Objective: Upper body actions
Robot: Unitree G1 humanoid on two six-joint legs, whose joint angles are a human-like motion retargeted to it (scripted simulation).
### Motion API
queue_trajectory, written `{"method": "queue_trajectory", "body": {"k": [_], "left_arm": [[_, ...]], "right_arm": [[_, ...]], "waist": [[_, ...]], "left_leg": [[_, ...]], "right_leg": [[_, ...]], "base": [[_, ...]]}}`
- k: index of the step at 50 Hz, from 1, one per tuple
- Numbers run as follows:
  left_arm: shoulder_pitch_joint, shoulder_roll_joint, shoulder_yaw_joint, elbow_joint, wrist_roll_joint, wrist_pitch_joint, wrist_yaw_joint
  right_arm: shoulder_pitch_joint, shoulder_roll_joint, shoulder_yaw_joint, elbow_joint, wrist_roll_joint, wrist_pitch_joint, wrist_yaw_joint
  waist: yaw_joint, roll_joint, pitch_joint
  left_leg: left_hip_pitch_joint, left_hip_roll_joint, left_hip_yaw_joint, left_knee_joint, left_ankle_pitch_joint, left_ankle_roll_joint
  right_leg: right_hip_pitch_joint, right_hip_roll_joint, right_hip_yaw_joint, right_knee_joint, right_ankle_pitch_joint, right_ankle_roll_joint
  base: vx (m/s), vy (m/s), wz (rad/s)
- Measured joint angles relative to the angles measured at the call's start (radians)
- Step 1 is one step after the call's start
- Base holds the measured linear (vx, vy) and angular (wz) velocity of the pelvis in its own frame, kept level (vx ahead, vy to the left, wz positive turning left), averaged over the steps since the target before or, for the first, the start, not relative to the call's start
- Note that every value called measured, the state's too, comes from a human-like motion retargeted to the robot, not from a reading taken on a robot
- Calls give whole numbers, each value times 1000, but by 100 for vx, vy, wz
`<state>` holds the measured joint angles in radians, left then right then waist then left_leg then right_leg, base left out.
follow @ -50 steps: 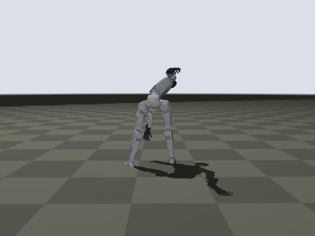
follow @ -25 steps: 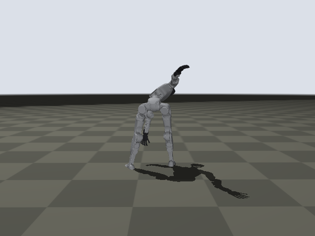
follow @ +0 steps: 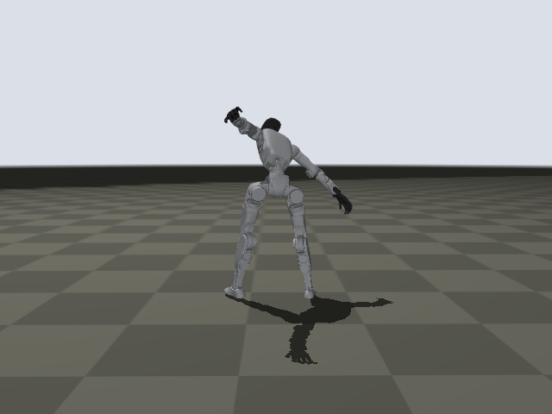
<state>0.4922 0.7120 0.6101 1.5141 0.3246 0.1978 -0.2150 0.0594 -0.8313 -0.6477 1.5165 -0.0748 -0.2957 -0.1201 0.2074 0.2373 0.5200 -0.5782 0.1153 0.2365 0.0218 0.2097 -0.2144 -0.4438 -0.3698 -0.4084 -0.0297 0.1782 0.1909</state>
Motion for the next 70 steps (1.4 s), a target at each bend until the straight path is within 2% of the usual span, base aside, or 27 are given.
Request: {"method": "queue_trajectory", "body": {"k": [2, 4, 8, 10, 13, 16, 20, 23, 25, 30, 35, 39, 43, 45, 47, 51, 55, 57, 60, 62, 66, 68, 70], "left_arm": [[11, 24, 30, -8, 36, 8, 20], [-21, 46, 69, -20, 36, 6, 105], [-139, 47, 130, 1, -110, -27, 216], [-226, 56, 72, 34, -218, -48, 155], [-360, 53, -44, 69, -268, -41, 95], [-479, 12, -177, 98, -284, -67, 196], [-506, -92, -296, 148, -360, -179, 393], [-491, -139, -405, 178, -385, -260, 441], [-483, -159, -496, 181, -354, -283, 407], [-479, -203, -605, 167, -149, -234, 276], [-513, -243, -623, 142, -225, -245, 312], [-558, -256, -645, 128, -264, -250, 322], [-615, -240, -767, 101, -226, -256, 229], [-652, -228, -840, 74, -144, -224, 174], [-676, -210, -877, 54, -91, -185, 158], [-652, -179, -899, 24, -96, -205, 175], [-586, -191, -826, -19, -137, -227, 156], [-545, -183, -778, -36, -148, -236, 114], [-475, -165, -693, -57, -145, -232, 94], [-421, -185, -595, -68, -150, -230, 118], [-370, -268, -423, -78, -191, -216, 151], [-364, -307, -357, -84, -219, -208, 158], [-383, -344, -311, -92, -236, -203, 170]], "right_arm": [[36, 9, -35, -14, -11, 15, -1], [74, 25, -100, -35, -28, 29, -3], [121, 45, -235, -68, -28, 44, 8], [136, 52, -315, -86, -17, 51, 22], [111, 45, -410, -94, -21, 79, 44], [40, 16, -469, -100, -32, 114, 53], [-120, -86, -380, -103, -25, 172, 111], [-276, -127, -252, -137, -13, 226, 157], [-374, -132, -168, -163, -17, 247, 169], [-502, -119, -23, -201, -72, 267, 173], [-474, -104, -16, -198, -104, 254, 163], [-375, -71, -76, -173, -109, 227, 132], [-261, -1, -140, -151, -111, 189, 78], [-195, 80, -168, -160, -141, 177, 55], [-140, 183, -171, -180, -167, 166, 39], [-73, 406, -103, -235, -219, 149, 7], [-68, 562, -10, -261, -258, 116, -12], [-79, 619, 56, -254, -259, 98, -12], [-84, 687, 153, -245, -260, 68, 0], [-85, 700, 231, -230, -259, 46, 16], [-105, 659, 325, -168, -262, 27, 29], [-129, 637, 353, -118, -269, 28, 24], [-150, 617, 356, -63, -280, 40, 23]], "waist": [[108, 45, 0], [230, 94, 0], [457, 190, 0], [587, 255, 0], [776, 283, 0], [930, 283, 0], [972, 283, 0], [961, 283, 0], [950, 283, 0], [922, 283, 0], [913, 283, 0], [875, 283, 0], [823, 283, 0], [779, 277, 0], [751, 237, 0], [669, 98, 0], [499, -23, 0], [392, -87, 0], [216, -176, 0], [74, -247, 0], [-138, -311, 0], [-241, -336, -8], [-325, -345, -21]], "left_leg": [[-12, -38, -52, 5, 11, -3], [-40, -77, -101, 9, 25, -8], [-102, -155, -173, 11, 56, -13], [-128, -175, -196, 8, 73, -20], [-216, -205, -188, -10, 98, -35], [-324, -227, -197, -26, 118, -39], [-447, -233, -209, -39, 135, -36], [-517, -227, -215, -45, 142, -39], [-553, -223, -215, -47, 144, -44], [-589, -215, -227, -32, 135, -40], [-579, -187, -240, 30, 101, -14], [-550, -181, -293, 121, 44, 26], [-512, -179, -348, 242, -40, 57], [-491, -173, -366, 344, -109, 76], [-477, -168, -374, 436, -176, 102], [-408, -142, -358, 540, -287, 159], [-258, -77, -298, 511, -330, 202], [-164, -35, -258, 474, -342, 217], [-26, -10, -220, 408, -343, 231], [101, -11, -159, 347, -343, 242], [341, -41, -58, 240, -346, 259], [438, -72, -39, 191, -342, 265], [518, -105, -41, 145, -333, 269]], "right_leg": [[45, -31, -62, -5, -8, 7], [80, -61, -128, -16, -11, 15], [110, -122, -235, -21, -9, 36], [119, -128, -268, -26, -8, 41], [56, -155, -279, -42, 5, 48], [-49, -170, -261, -41, 14, 47], [-177, -168, -244, -33, 21, 39], [-254, -162, -228, -19, 21, 35], [-285, -156, -228, -17, 20, 33], [-313, -136, -216, -17, 10, 21], [-277, -104, -192, -9, -7, 22], [-197, -79, -201, 2, -26, 31], [-96, -54, -214, 5, -47, 34], [-26, -32, -234, 6, -57, 26], [14, -23, -227, 11, -41, 6], [37, -23, -188, 37, 83, -57], [52, 9, -199, 90, 190, -161], [64, 36, -216, 140, 178, -186], [90, 106, -139, 218, 91, -146], [115, 179, -38, 270, 25, -93], [235, 293, 110, 277, -93, -28], [311, 326, 163, 237, -143, -28], [386, 357, 189, 180, -197, -72]], "base": [[21, -27, 183], [11, -40, 188], [7, -48, 158], [22, -50, 107], [17, -50, 102], [20, -48, 89], [10, -7, 49], [-2, 0, 37], [-6, -1, 35], [-2, 1, 10], [3, -9, -33], [7, -8, -31], [11, 1, -26], [14, 9, -33], [15, 16, -79], [10, 41, -150], [-9, 62, -159], [-18, 68, -160], [-12, 63, -109], [-1, 78, -122], [19, 72, -85], [29, 56, -15], [27, 39, 5]]}}
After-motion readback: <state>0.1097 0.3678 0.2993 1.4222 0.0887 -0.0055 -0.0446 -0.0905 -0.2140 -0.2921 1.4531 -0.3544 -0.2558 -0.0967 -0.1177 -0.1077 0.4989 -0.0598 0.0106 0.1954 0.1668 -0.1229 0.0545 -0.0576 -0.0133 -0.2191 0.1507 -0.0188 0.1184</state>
